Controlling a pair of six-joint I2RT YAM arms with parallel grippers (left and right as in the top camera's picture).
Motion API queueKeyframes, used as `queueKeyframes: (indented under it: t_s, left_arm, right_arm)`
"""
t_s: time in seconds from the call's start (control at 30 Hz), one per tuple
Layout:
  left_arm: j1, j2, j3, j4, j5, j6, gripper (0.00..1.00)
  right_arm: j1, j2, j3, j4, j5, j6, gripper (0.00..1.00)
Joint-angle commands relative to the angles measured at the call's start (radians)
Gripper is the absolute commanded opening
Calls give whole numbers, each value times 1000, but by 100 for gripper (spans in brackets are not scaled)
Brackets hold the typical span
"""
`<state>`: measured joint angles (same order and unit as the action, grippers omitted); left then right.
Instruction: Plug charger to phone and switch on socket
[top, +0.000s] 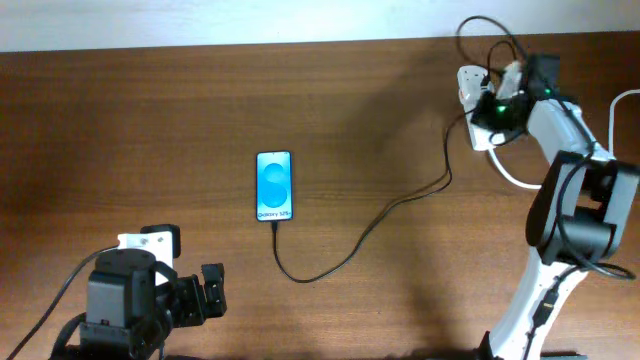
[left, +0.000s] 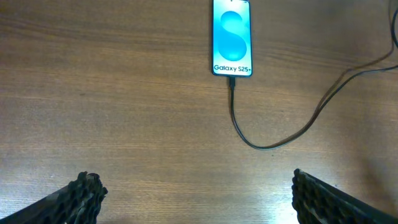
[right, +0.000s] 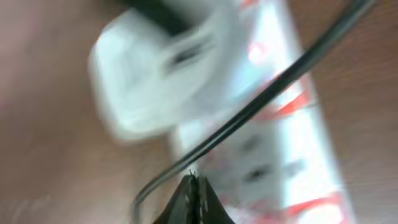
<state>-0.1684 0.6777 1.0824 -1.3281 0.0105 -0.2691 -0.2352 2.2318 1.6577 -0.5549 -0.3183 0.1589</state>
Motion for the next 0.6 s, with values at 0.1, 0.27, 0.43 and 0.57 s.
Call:
queueKeyframes:
  t_s: [0.1, 0.27, 0.43, 0.57]
  left_arm:
    - [-4, -4, -2, 2, -8, -6, 99]
    - [-4, -4, -2, 2, -8, -6, 99]
    - [-4, -4, -2, 2, -8, -6, 100]
    - [-4, -4, -2, 2, -8, -6, 99]
  right_arm:
    - [-76, -124, -71, -180, 167, 60, 5]
    - [-112, -351, -71, -240, 174, 60, 5]
    - [-45, -685, -71, -364, 143, 58, 4]
    - [28, -944, -71, -497, 143, 59, 5]
